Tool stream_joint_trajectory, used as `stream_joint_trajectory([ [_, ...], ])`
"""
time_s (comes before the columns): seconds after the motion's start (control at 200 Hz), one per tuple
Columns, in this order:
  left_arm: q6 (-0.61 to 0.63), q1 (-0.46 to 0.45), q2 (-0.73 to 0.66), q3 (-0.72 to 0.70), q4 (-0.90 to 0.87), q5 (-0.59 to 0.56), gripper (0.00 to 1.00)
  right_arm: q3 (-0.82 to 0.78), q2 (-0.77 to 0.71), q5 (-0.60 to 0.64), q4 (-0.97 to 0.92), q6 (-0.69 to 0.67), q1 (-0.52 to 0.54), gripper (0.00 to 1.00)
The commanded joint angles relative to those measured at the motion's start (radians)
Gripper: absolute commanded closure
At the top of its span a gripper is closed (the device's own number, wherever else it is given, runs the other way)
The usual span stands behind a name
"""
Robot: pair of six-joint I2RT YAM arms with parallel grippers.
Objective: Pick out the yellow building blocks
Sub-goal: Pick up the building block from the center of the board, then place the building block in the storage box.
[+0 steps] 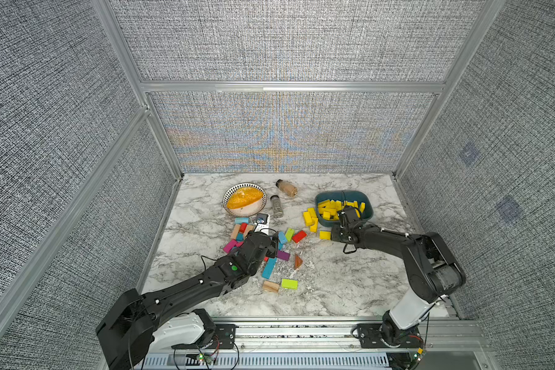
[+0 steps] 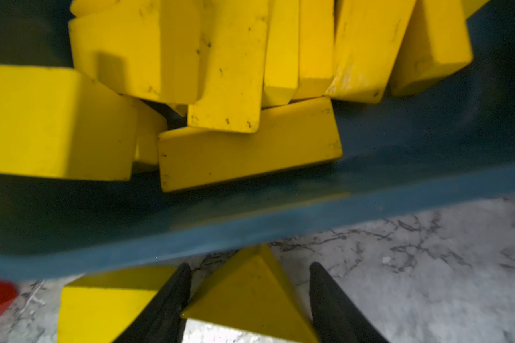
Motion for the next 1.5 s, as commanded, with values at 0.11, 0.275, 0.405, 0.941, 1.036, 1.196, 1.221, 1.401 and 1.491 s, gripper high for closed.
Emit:
stream_joint_trajectory([
  [0.11, 0.009, -0.001, 0.006, 0.005, 0.025, 0.005, 0.39, 0.002, 0.011, 0.004, -0.002, 0.001, 0.000, 0.38],
  [0.275, 0.013, -0.001, 0.008, 0.013, 0.022, 0.000, 0.39, 0.008, 0.016, 0.028, -0.007, -0.013, 0.001, 0.42],
  [0.405, 0.024, 0.000, 0.007, 0.021, 0.008, -0.005, 0.39, 0.004, -0.004, 0.028, -0.017, -0.021, 0.004, 0.48],
  [0.941, 0.017, 0.001, 0.036, 0.029, 0.034, 0.012, 0.39, 0.000, -0.313, 0.056, -0.217, -0.050, 0.023, 0.54],
  [1.036, 0.011, 0.001, 0.055, 0.037, 0.041, 0.023, 0.39, 0.045, -0.322, 0.078, -0.200, -0.074, 0.018, 0.54],
  [1.196, 0.002, 0.000, 0.063, 0.041, 0.044, 0.041, 0.39, 0.178, -0.220, 0.068, -0.190, -0.121, -0.023, 0.54],
  [1.221, 0.000, 0.000, 0.062, 0.040, 0.044, 0.044, 0.39, 0.202, -0.196, 0.063, -0.188, -0.124, -0.028, 0.54],
  [1.401, -0.007, -0.001, 0.057, 0.036, 0.035, 0.055, 0.39, 0.301, -0.047, 0.018, -0.134, -0.113, -0.063, 0.54],
  [1.491, -0.007, -0.001, 0.055, 0.039, 0.020, 0.054, 0.40, 0.341, 0.026, 0.019, -0.120, -0.108, -0.073, 0.54],
])
